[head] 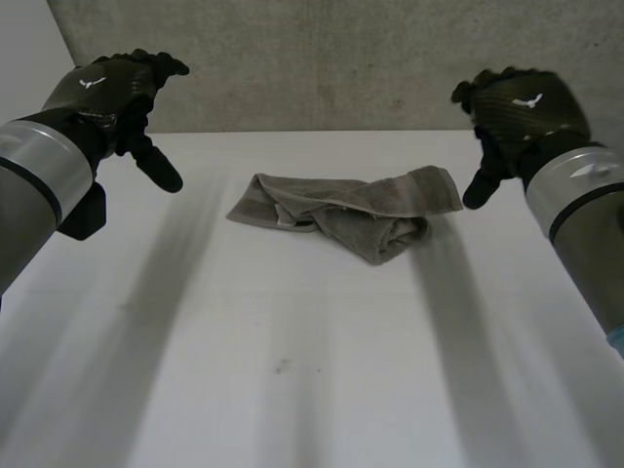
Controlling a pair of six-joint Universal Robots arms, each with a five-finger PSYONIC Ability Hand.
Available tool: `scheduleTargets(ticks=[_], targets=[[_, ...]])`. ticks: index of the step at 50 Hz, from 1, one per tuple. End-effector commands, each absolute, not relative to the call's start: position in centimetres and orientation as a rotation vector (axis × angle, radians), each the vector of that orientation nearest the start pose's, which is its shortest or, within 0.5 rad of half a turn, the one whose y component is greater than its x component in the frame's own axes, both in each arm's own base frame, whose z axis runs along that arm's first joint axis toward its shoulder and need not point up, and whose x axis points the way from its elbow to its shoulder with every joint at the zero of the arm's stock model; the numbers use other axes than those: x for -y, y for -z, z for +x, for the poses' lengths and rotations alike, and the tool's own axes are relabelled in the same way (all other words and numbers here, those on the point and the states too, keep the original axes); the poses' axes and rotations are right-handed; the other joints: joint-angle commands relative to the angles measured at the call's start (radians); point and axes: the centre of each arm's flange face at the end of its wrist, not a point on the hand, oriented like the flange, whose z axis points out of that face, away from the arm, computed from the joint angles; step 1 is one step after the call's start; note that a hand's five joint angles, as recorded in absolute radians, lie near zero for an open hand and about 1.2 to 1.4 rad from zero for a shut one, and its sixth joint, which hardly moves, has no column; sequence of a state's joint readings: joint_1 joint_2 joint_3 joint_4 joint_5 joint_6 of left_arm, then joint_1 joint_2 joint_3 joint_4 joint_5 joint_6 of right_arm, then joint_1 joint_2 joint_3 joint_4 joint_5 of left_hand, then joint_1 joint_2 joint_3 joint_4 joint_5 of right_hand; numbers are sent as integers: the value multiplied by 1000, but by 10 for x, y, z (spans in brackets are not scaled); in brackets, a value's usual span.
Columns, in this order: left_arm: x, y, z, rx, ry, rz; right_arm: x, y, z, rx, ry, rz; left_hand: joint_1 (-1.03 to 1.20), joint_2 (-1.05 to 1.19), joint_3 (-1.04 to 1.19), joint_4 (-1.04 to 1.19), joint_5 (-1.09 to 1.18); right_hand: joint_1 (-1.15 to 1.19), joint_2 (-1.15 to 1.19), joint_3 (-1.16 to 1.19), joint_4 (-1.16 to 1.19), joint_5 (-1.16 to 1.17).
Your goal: Fold the laundry
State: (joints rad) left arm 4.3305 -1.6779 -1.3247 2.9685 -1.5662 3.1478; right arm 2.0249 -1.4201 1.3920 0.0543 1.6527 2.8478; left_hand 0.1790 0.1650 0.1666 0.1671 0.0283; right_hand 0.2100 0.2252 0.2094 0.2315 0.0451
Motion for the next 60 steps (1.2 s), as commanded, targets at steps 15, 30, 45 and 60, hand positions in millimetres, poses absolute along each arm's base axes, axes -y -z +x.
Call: scheduleTargets(ticks=[15, 30, 45, 60], targets=[[267, -315, -248, -2402, 2355, 491, 354, -177, 326, -2080, 2097, -1031, -1, 13, 12, 11, -25, 51, 36, 51, 29, 41], [270, -310, -249, -2415, 2336, 490, 391, -131, 340, -1941, 2380, -1117, -4, 10, 9, 8, -27, 944, 928, 944, 922, 934], [303, -273, -257, -2413, 2327, 482, 341, -317, 325, -1520, 2668, -971, -4, 10, 9, 8, -27, 1186, 1171, 1187, 1165, 1177], [350, -220, -279, -2378, 2431, 561, 245, -407, 306, -1293, 2643, -1068, -4, 10, 9, 8, -27, 1186, 1171, 1187, 1165, 1177]])
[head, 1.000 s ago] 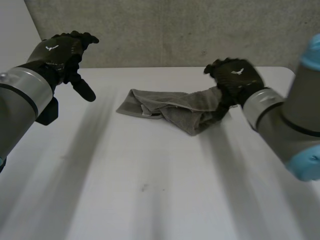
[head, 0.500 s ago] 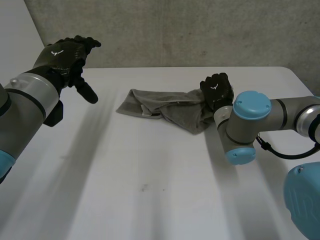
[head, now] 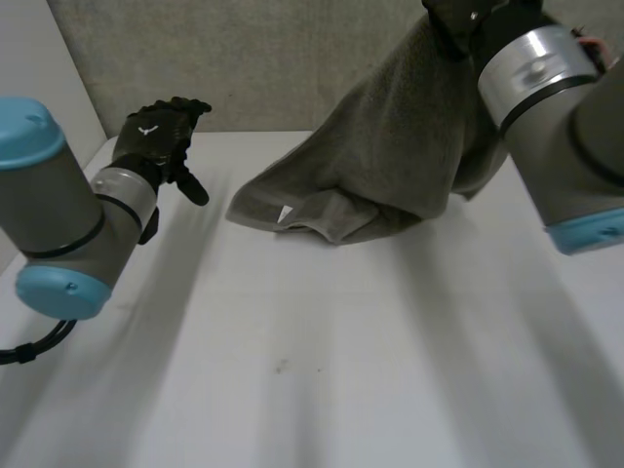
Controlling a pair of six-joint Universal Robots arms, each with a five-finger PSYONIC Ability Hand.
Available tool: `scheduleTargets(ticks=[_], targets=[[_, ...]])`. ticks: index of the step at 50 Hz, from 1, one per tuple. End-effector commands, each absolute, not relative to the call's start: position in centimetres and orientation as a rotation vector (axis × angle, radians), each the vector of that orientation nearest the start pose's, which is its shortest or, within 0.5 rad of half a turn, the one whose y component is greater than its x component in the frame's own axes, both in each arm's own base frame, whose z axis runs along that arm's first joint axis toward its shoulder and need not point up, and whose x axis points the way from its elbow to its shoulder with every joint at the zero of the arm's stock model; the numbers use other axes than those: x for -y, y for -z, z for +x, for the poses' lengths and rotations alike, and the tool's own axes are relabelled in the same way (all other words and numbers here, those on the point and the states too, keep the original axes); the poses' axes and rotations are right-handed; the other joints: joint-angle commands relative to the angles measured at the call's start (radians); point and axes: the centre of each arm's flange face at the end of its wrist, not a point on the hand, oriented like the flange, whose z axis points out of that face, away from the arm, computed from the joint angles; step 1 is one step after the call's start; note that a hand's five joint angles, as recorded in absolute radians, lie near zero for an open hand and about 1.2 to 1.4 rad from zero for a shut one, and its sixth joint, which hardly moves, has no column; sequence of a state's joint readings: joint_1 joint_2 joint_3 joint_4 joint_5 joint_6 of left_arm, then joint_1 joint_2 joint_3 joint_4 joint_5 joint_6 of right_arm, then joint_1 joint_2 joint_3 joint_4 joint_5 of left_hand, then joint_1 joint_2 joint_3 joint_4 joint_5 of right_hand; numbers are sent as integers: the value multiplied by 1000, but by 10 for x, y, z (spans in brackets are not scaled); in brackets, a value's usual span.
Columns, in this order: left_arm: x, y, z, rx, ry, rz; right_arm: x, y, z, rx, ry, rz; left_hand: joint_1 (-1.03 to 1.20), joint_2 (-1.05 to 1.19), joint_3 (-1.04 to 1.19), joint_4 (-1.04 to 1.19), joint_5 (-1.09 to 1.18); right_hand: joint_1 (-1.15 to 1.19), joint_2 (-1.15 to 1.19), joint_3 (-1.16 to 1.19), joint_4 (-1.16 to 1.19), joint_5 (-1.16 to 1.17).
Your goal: Fold the laundry
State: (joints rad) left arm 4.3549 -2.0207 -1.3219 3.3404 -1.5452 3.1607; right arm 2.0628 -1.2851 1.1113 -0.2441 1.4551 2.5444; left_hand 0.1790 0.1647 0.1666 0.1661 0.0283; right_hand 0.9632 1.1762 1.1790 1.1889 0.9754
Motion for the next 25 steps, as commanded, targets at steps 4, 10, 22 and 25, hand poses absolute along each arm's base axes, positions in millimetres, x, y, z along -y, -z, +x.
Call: scheduleTargets(ticks=[4, 10, 22, 25], targets=[[360, -208, -291, -2354, 2513, 650, 221, -419, 296, -1232, 2659, -1081, -4, 11, 9, 9, -27, 433, 220, 217, 207, 246], [366, -183, -306, -2405, 2523, 758, 196, -435, 284, -1153, 2687, -1076, -1, 14, 12, 12, -25, 433, 220, 217, 207, 246], [355, -139, -330, -2563, 2419, 877, 177, -450, 271, -1137, 2723, -1053, 34, 49, 47, 47, 11, 433, 220, 217, 207, 246], [352, -147, -335, -2551, 2438, 890, 181, -447, 271, -1157, 2716, -1060, 32, 46, 44, 44, 8, 433, 220, 217, 207, 246]])
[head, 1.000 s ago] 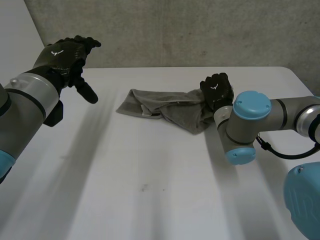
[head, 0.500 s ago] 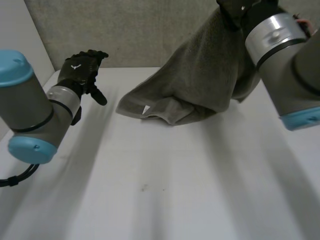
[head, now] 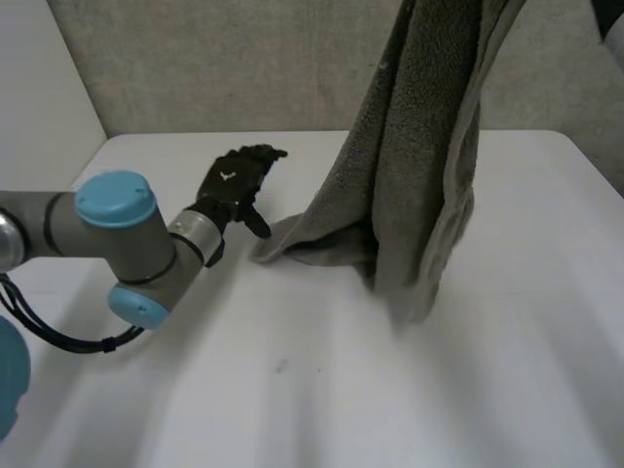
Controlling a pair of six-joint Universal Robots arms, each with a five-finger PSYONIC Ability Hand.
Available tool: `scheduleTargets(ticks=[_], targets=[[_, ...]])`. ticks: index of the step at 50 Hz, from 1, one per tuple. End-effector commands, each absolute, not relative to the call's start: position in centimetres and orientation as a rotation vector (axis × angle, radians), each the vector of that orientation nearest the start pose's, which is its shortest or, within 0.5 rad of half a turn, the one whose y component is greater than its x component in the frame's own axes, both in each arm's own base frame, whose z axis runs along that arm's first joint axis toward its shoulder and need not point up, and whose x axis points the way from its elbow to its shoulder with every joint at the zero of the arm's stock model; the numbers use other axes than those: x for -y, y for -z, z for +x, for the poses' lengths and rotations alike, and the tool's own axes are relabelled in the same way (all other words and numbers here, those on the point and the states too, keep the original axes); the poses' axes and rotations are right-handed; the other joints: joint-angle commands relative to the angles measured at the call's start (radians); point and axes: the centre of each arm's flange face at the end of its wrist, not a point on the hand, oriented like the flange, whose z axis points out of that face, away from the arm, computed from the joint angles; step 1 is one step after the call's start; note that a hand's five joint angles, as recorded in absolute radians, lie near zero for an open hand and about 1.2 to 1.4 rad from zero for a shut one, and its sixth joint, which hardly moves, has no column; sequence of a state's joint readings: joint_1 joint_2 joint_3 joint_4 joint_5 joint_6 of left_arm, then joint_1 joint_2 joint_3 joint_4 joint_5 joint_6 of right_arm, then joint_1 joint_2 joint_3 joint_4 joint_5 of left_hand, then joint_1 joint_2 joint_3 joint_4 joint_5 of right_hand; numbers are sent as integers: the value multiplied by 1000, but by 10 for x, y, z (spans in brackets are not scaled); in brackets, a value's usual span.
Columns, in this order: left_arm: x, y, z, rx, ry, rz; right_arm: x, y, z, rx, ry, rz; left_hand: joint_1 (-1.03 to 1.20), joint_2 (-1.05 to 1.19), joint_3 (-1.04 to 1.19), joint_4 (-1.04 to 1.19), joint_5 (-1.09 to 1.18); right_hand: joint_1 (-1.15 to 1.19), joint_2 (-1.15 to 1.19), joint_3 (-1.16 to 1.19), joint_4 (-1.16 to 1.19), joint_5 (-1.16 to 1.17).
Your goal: Fold the laundry
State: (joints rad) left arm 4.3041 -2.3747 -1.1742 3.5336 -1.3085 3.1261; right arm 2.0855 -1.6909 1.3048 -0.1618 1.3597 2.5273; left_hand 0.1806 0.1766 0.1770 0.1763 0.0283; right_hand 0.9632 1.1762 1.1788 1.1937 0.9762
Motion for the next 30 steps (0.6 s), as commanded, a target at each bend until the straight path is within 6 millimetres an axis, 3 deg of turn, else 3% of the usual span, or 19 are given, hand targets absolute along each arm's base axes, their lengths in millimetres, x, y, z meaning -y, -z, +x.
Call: scheduleTargets(ticks=[1, 5, 7, 8, 10, 13, 15, 20, 30], targets=[[355, -156, -333, -2528, 2462, 876, 182, -444, 271, -1172, 2710, -1066, 30, 34, 34, 34, 8, 433, 220, 217, 203, 246], [364, -177, -320, -2480, 2499, 820, 183, -439, 271, -1194, 2694, -1081, 33, 37, 37, 37, 11, 433, 220, 217, 203, 246], [369, -197, -294, -2492, 2461, 734, 184, -434, 272, -1207, 2688, -1090, 33, 37, 37, 37, 11, 433, 220, 217, 203, 246], [369, -197, -294, -2492, 2461, 733, 184, -434, 272, -1207, 2688, -1090, 33, 37, 37, 37, 11, 433, 220, 217, 203, 246], [355, -200, -275, -2642, 2323, 657, 184, -432, 272, -1214, 2681, -1097, 33, 37, 37, 37, 11, 433, 220, 217, 203, 246], [343, -199, -271, -2720, 2249, 636, 184, -431, 272, -1215, 2679, -1098, 33, 37, 37, 37, 11, 433, 220, 217, 203, 246], [311, -187, -263, -2878, 2071, 613, 184, -431, 272, -1214, 2679, -1099, 24, 28, 28, 28, 2, 433, 220, 217, 203, 246], [289, -174, -265, -2908, 2047, 643, 183, -434, 272, -1205, 2686, -1091, 21, 25, 25, 25, -1, 433, 220, 217, 203, 246], [293, -156, -301, -2878, 2270, 673, 175, -442, 271, -1175, 2699, -1077, 33, 37, 37, 37, 11, 433, 220, 217, 203, 246]])
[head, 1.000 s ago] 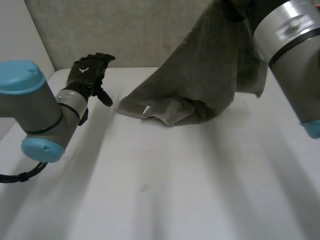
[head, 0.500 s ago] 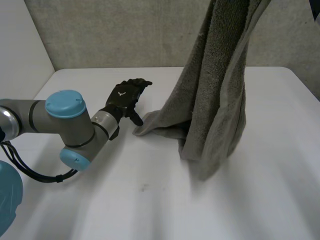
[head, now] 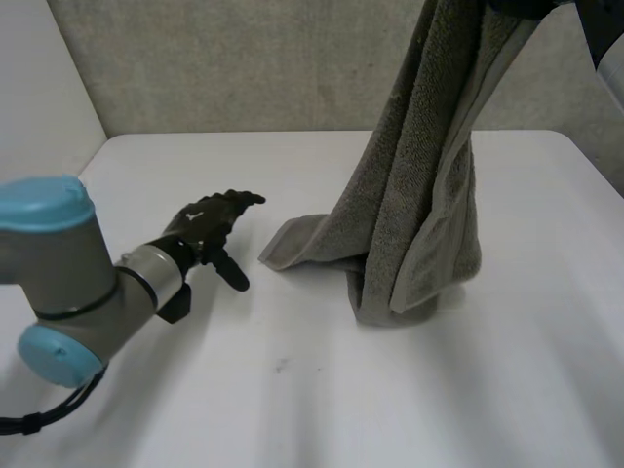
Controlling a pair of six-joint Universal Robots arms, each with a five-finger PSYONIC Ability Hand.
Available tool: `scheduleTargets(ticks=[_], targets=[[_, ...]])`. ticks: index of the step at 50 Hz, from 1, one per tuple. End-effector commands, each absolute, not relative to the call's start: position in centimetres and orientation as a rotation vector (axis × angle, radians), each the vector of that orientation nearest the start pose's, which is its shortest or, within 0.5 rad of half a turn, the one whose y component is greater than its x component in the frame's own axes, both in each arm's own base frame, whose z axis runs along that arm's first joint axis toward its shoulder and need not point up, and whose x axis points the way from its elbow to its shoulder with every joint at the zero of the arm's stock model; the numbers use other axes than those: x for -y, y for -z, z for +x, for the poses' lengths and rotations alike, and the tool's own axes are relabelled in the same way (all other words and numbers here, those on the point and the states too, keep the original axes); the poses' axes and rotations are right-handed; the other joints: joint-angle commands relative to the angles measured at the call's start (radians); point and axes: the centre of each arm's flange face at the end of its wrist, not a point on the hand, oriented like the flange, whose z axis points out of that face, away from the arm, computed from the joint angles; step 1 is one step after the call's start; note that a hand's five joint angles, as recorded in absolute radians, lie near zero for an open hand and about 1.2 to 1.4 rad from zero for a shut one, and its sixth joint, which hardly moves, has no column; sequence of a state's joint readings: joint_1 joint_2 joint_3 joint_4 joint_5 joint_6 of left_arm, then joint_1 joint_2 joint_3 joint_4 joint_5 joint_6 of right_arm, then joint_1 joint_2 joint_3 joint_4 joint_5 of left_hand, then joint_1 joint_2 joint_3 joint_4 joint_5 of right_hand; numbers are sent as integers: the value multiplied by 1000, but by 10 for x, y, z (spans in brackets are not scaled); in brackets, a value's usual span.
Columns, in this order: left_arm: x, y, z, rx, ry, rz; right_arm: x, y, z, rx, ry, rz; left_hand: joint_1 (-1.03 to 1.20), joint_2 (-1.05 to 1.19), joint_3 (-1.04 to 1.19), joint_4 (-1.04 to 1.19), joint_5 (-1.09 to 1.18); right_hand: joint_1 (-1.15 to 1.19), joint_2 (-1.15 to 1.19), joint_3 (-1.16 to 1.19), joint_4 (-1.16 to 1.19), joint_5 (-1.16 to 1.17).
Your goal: Fold the laundry
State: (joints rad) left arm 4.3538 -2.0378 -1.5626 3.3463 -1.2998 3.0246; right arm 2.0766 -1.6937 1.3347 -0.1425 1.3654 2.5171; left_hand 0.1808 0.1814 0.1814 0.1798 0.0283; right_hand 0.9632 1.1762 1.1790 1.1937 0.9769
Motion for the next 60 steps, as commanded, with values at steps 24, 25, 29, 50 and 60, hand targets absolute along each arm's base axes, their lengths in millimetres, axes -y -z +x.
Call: scheduleTargets(ticks=[24, 25, 29, 50, 60], targets=[[340, -157, -337, -2680, 2475, 281, 170, -445, 260, -1226, 2714, -1058, 1215, 1215, 1215, 1216, 1193, 433, 220, 217, 203, 245], [349, -181, -320, -2581, 2527, 164, 170, -445, 260, -1226, 2714, -1058, 1215, 1215, 1215, 1216, 1193, 433, 220, 217, 203, 245], [361, -223, -286, -2438, 2615, 74, 189, -436, 253, -1319, 2716, -1065, 1215, 1215, 1215, 1216, 1193, 433, 220, 217, 203, 245], [271, -314, -205, -2032, 2180, 1003, 249, -284, 251, -2149, 1855, -1514, 1215, 1215, 1215, 1216, 1193, 433, 220, 217, 203, 245], [264, -213, -206, -2375, 1550, 1342, 246, -224, 258, -2248, 1401, -1794, 1215, 1215, 1215, 1216, 1193, 433, 220, 217, 203, 245]])
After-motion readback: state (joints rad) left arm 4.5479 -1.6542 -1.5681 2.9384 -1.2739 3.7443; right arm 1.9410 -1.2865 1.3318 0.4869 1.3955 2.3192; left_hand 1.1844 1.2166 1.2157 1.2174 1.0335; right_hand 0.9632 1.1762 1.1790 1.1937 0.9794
